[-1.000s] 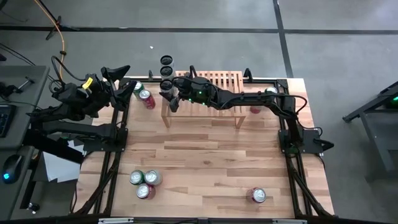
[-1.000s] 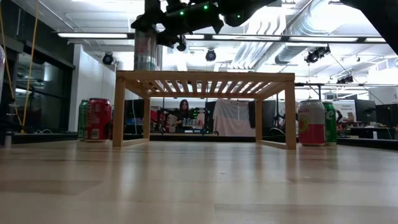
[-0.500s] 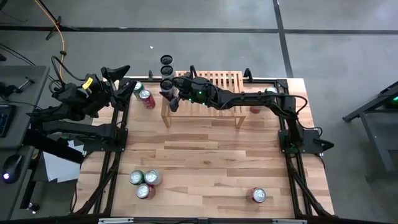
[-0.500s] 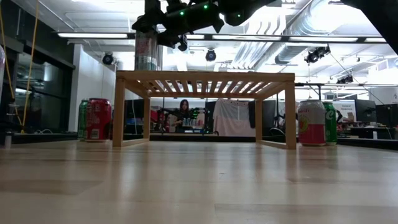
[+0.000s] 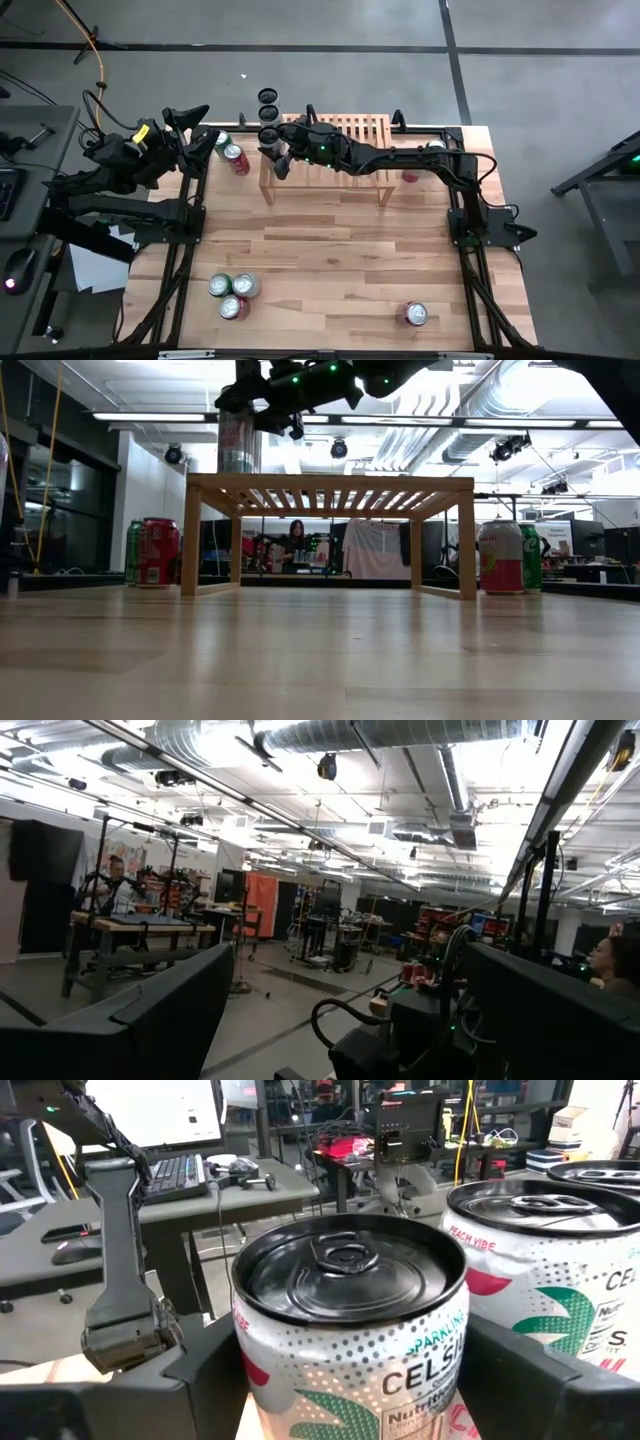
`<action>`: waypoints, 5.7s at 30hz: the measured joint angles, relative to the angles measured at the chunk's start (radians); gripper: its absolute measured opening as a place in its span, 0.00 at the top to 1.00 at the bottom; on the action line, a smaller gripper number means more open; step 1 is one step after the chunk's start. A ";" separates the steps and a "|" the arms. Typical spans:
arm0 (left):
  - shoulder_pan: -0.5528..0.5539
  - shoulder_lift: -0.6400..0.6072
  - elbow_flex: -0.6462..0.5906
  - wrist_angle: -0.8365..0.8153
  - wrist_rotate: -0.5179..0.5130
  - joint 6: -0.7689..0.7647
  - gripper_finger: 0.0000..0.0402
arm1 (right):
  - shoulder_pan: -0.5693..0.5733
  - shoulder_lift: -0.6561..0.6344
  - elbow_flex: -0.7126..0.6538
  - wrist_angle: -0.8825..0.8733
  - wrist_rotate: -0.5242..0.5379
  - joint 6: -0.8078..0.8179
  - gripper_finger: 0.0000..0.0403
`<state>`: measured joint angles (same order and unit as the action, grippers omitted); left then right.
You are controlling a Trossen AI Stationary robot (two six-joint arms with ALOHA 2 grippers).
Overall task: Place canned beverage on shelf
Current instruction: Put the white-pink soda can on the shelf aligned with the other white-pink soda cans, then put the top left red-white soda can on the shelf
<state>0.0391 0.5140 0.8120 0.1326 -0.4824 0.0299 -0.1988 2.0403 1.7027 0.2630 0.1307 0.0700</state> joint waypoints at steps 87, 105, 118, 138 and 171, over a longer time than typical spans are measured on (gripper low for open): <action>0.000 0.000 0.000 0.000 0.000 0.017 0.04 | -0.002 -0.008 0.000 -0.035 0.014 0.008 0.02; 0.000 0.000 0.000 0.000 0.000 0.026 0.04 | 0.004 -0.023 0.013 -0.059 0.007 -0.026 0.03; 0.000 0.000 0.000 0.000 0.000 0.027 0.04 | 0.006 -0.166 0.013 -0.329 0.000 -0.053 0.03; 0.001 0.159 0.135 -0.178 0.044 -0.089 0.04 | 0.009 -0.490 0.013 -0.940 -0.037 -0.121 0.03; 0.055 0.257 0.318 -0.656 -0.171 -0.374 0.04 | 0.009 -0.672 0.013 -1.389 0.021 0.062 0.03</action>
<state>0.0941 0.7713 1.1298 -0.5234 -0.6534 -0.3442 -0.1902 1.3682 1.7153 -1.1255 0.1519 0.1318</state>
